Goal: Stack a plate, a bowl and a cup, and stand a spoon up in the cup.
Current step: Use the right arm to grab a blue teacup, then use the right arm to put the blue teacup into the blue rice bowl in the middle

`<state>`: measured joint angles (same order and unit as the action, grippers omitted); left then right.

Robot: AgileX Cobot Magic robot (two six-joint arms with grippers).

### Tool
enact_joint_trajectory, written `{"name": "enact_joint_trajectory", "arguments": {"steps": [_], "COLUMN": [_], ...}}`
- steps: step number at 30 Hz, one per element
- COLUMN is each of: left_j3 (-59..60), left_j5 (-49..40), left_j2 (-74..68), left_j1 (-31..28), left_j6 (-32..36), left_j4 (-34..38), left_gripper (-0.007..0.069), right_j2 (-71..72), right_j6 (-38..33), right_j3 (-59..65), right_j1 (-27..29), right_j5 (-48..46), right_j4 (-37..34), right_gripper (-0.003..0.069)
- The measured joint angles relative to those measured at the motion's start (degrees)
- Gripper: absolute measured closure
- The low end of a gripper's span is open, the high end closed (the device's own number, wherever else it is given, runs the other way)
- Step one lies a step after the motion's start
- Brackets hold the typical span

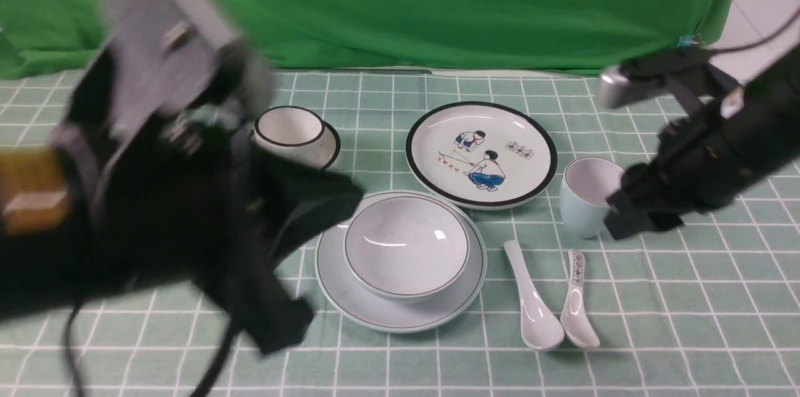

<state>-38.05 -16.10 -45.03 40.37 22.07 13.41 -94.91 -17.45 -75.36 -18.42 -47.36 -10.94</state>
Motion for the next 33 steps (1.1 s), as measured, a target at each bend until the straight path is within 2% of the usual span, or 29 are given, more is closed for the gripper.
{"name": "enact_joint_trajectory", "arguments": {"steps": [7,14,17,21,23,27,30,33], "left_j3": [16.68,22.35,22.54,22.54,22.54,22.54,22.54,22.54], "left_j5": [15.35,19.46,19.11,19.11,19.11,19.17,19.59,19.83], "left_j2": [12.00,16.07,16.07,16.07,16.07,16.07,16.07,16.07], "left_j1": [0.00,0.00,0.00,0.00,0.00,0.00,0.00,0.00], "left_j6": [0.00,0.00,-0.19,-0.17,-0.17,-0.17,-0.17,-0.17], "left_j4": [2.90,3.04,3.04,2.91,2.79,2.69,2.64,2.64], "left_gripper": [0.0619,0.0615,0.0615,0.0615,0.0615,0.0615,0.0615,0.0615], "right_j2": [-10.85,-20.91,-23.92,-24.86,-24.51,-23.04,-19.05,-15.03], "right_j6": [-0.47,-0.47,-0.47,-0.47,-0.53,0.13,0.90,0.83], "right_j3": [-10.09,-17.57,-19.50,-19.81,-20.24,-20.50,-21.28,-22.01], "right_j1": [0.00,0.00,0.00,0.00,0.00,-0.34,-3.28,-9.68], "right_j5": [0.30,-0.75,-3.09,-5.11,-5.76,-7.98,-9.87,-11.15], "right_j4": [2.12,3.12,3.25,3.90,4.26,4.01,4.02,1.74], "right_gripper": [0.0260,0.0268,0.0342,0.0518,0.0577,0.0577,0.0577,0.0577]}}
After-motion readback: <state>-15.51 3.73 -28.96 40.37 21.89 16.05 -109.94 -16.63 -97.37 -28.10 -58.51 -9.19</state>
